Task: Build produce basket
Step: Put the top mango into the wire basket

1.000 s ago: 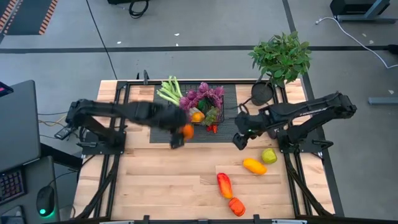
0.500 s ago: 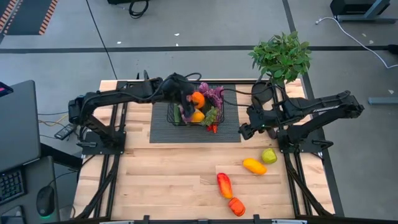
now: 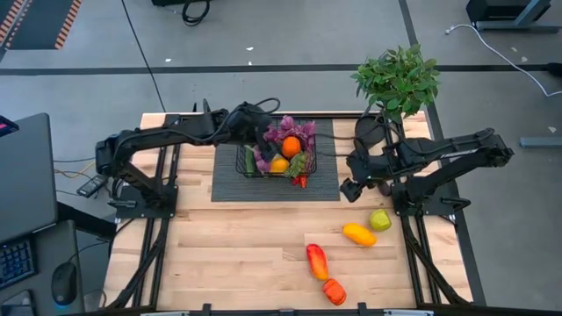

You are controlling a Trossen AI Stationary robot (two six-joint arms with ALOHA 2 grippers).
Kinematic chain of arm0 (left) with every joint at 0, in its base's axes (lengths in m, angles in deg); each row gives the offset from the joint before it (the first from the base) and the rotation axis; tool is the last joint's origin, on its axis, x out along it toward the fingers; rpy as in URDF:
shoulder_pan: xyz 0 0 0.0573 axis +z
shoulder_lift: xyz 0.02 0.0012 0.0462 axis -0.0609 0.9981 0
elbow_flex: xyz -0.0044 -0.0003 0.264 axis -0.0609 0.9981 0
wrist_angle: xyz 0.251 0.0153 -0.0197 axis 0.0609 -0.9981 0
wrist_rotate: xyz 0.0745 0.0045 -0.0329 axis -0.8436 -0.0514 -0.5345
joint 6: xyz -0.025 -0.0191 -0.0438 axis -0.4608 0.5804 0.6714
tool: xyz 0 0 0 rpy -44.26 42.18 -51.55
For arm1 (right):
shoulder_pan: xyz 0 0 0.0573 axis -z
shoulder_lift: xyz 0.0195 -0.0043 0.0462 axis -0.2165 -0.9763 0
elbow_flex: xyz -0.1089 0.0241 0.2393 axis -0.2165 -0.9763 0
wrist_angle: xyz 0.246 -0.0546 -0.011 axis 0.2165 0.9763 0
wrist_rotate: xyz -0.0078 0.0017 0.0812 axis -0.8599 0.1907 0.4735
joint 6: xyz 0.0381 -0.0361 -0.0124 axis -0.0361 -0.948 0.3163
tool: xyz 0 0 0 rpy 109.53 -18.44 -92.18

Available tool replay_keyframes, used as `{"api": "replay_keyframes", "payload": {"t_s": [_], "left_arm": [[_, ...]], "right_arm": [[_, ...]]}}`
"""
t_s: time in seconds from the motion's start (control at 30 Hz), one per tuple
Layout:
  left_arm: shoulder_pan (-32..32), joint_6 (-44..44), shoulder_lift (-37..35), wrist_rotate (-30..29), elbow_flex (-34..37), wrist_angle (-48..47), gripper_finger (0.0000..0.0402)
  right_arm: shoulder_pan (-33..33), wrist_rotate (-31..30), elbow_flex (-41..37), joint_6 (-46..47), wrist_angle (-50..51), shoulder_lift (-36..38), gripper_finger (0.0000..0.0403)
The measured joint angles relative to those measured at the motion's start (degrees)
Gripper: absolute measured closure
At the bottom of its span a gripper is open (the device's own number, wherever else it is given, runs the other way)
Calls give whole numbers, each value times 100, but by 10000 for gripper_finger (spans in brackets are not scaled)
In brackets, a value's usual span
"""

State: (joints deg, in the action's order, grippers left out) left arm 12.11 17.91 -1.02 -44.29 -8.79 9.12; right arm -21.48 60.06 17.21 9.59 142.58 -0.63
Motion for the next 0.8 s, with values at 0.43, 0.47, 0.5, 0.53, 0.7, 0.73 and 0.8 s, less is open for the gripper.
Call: {"api": "replay_keyframes", "payload": {"t_s": [0.43,0.47,0.5,0.53,0.7,0.73,0.8], "left_arm": [[-1054,1600,-223,-121,-1145,-262,15],[-1164,1713,-220,-270,-1218,-248,15],[-1271,1802,-220,-409,-1280,-235,15],[-1383,1913,-220,-551,-1332,-235,15],[-1932,2369,-216,-1206,-1582,-248,15],[-2019,2415,-216,-1299,-1640,-239,15],[-2183,2534,-216,-1443,-1734,-234,15]], "right_arm": [[-330,935,-643,-1177,-110,6,96],[-342,1029,-765,-1281,-123,4,96],[-365,1177,-898,-1350,-137,2,96],[-390,1376,-1040,-1370,-204,6,96],[-729,1977,-1600,-1078,-563,4,96],[-820,1992,-1666,-981,-640,4,96],[-1015,1994,-1791,-721,-854,4,96]]}}
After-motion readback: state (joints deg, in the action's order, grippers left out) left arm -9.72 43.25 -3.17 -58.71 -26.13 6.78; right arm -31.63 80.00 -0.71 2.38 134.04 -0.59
